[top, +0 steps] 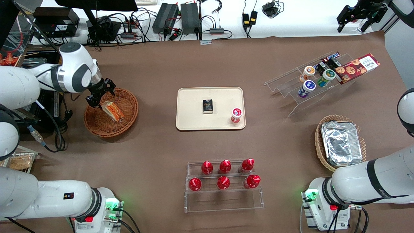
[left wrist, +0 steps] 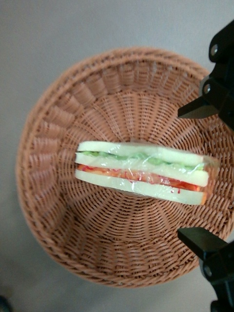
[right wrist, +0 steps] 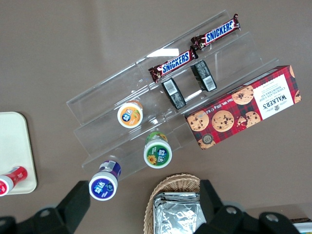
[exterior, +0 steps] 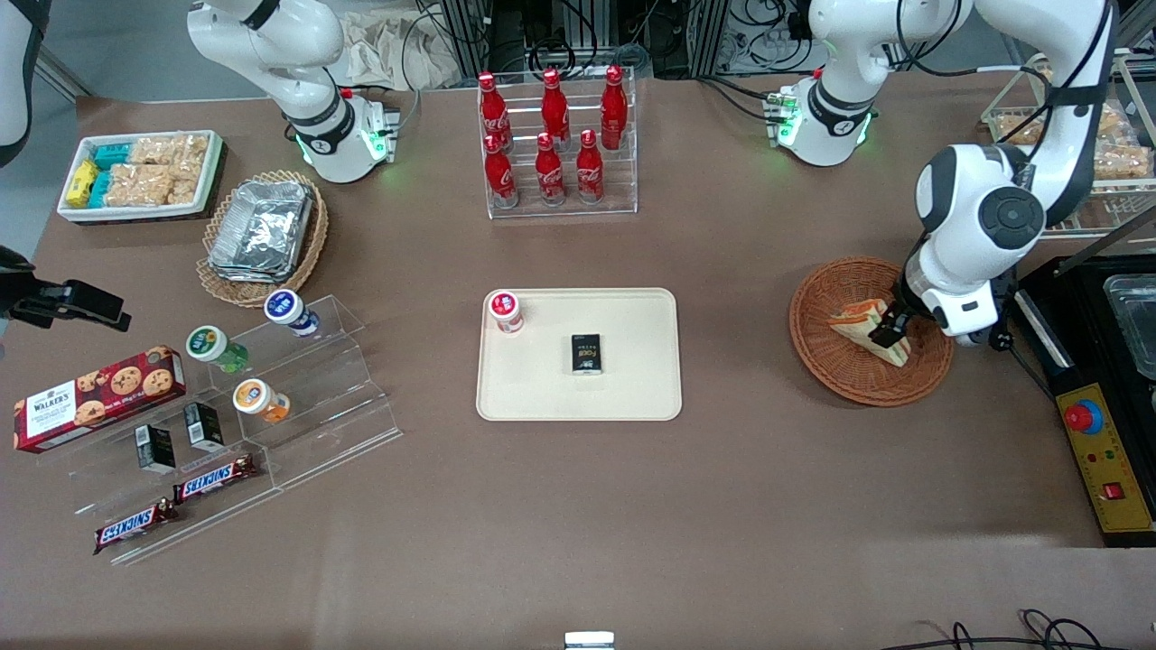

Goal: Place sandwich from basket to tray
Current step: 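Lower the open left gripper around the sandwich and close it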

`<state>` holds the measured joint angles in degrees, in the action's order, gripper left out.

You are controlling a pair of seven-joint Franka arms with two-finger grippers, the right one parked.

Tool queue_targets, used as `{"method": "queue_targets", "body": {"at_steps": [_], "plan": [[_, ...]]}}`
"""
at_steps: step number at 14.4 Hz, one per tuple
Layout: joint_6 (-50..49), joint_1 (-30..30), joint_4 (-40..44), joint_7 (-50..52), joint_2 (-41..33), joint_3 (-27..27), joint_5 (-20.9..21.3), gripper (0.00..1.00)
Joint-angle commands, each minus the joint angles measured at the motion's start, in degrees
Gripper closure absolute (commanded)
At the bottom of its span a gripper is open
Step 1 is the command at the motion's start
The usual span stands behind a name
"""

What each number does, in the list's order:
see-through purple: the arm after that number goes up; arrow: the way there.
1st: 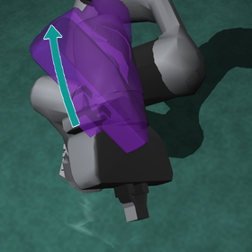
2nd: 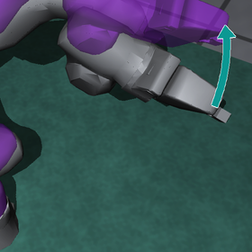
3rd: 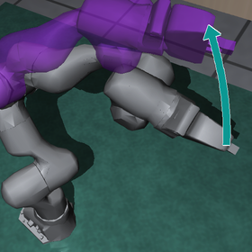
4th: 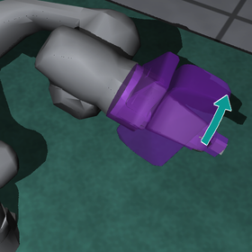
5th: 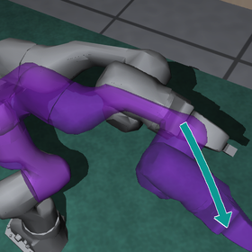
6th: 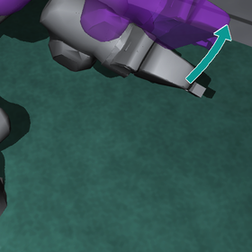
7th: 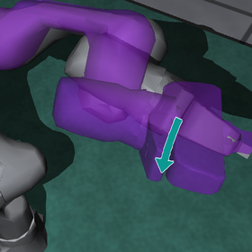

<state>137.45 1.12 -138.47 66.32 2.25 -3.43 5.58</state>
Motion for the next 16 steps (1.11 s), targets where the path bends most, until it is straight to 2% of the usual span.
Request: {"method": "queue_targets", "body": {"at_steps": [1, 4, 6, 7, 8, 9, 16], "plan": [[7.90, 1.60, -4.08, 1.79, 1.26, -0.09, 1.19, 0.00], [13.71, 1.69, -5.41, 1.62, 4.42, -0.09, 1.19, 0.00], [14.08, 1.61, -4.62, 2.05, 5.04, -0.17, 1.02, 0.00], [13.99, 1.43, -4.53, 2.05, 5.04, -0.17, 1.01, 0.32], [13.99, 1.43, -4.62, 1.79, 4.61, -0.17, 1.10, 0.93], [13.99, 1.34, -4.53, 1.88, 4.61, -0.17, 1.10, 1.00], [13.03, 0.81, -3.75, 1.36, 3.65, -0.53, 1.19, 1.00]]}}
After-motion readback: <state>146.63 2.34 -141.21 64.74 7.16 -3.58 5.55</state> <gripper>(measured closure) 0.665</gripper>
